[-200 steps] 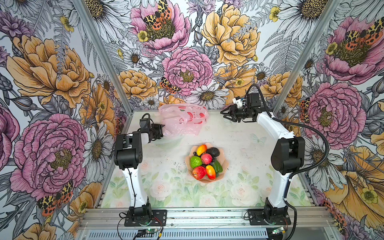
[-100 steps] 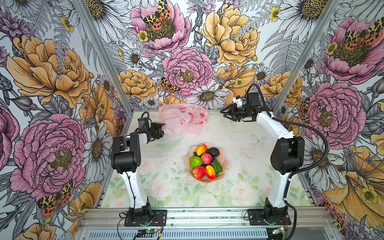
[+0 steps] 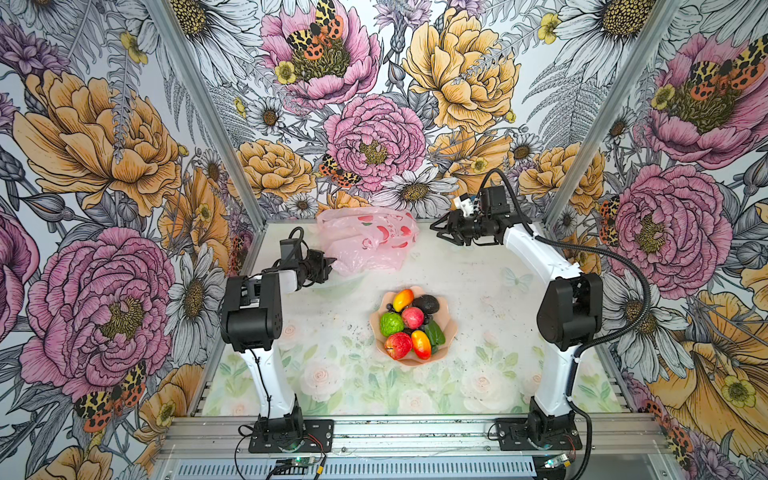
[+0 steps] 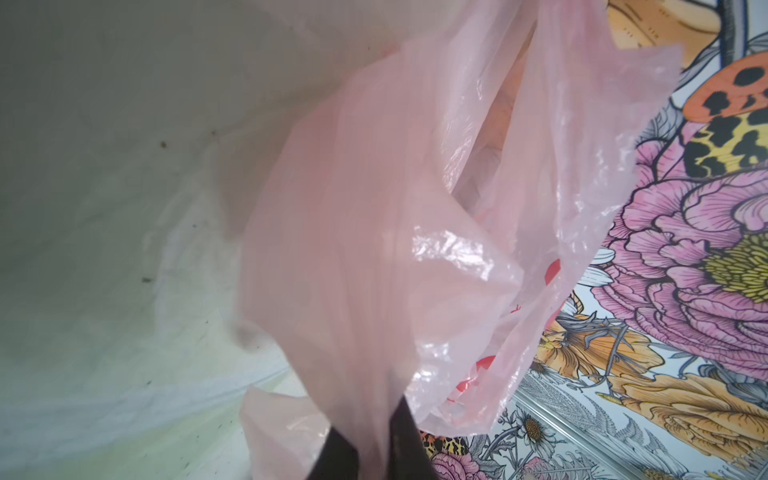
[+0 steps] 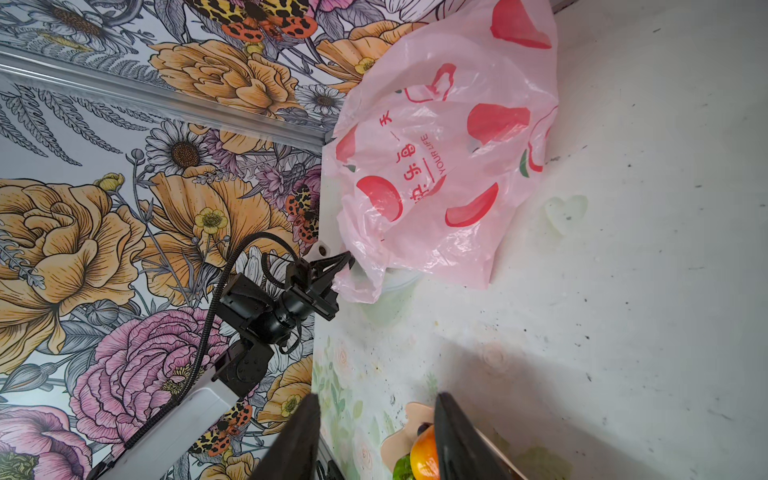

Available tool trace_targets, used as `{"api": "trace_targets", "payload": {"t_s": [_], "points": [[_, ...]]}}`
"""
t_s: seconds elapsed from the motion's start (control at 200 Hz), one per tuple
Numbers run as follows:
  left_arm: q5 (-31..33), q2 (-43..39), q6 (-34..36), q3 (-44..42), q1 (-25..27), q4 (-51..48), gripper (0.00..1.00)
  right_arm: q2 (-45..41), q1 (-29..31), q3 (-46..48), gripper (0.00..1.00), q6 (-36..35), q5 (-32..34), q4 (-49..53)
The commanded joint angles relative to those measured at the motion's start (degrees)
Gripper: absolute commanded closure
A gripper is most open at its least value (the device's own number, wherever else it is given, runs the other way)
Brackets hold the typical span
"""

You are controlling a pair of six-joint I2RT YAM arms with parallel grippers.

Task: Place the fruits into the plastic bag
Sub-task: 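Grasp the pink bag's edge with the left gripper while the right hovers near it, then lift the pink bag upward with the left gripper while the right moves toward it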

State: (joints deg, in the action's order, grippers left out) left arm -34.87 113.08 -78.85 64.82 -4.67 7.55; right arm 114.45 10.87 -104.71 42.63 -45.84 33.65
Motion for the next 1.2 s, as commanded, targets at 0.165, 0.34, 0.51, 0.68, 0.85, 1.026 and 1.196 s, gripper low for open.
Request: {"api": "trace_targets", "payload": {"t_s": [0.165, 0.34, 0.51, 0.68, 0.85, 1.026, 1.196], "points": [[0.29, -6.37, 7.46, 2.91, -0.12, -8.08, 1.00, -3.69, 0.66, -0.07, 0.53, 0.21, 1.25, -0.60], [0.94, -11.32, 11.79, 3.91, -0.21, -12.53, 1.00, -4.40, 1.30, -0.49, 0.53, 0.69, 1.28, -0.60], [1.53, -14.96, 15.55, 5.08, -0.17, -16.25, 1.00, -5.00, 2.24, -0.95, 0.53, 1.23, 1.15, -0.60], [4.04, -18.88, 20.21, 7.13, 0.11, -21.45, 1.00, -6.03, 3.22, -0.56, 0.53, 1.72, 1.48, -0.60], [6.01, -21.96, 23.76, 9.34, 0.18, -25.72, 1.00, -6.94, 4.32, -0.35, 0.52, 1.96, 1.93, -0.60], [8.03, -22.99, 29.06, 15.35, 0.57, -32.81, 1.00, -8.36, 5.12, 0.21, 0.52, 2.10, 2.66, -0.60], [11.31, -22.14, 34.72, 24.44, 1.78, -40.75, 1.00, -9.88, 5.60, 0.73, 0.52, 2.04, 3.43, -0.69]]}}
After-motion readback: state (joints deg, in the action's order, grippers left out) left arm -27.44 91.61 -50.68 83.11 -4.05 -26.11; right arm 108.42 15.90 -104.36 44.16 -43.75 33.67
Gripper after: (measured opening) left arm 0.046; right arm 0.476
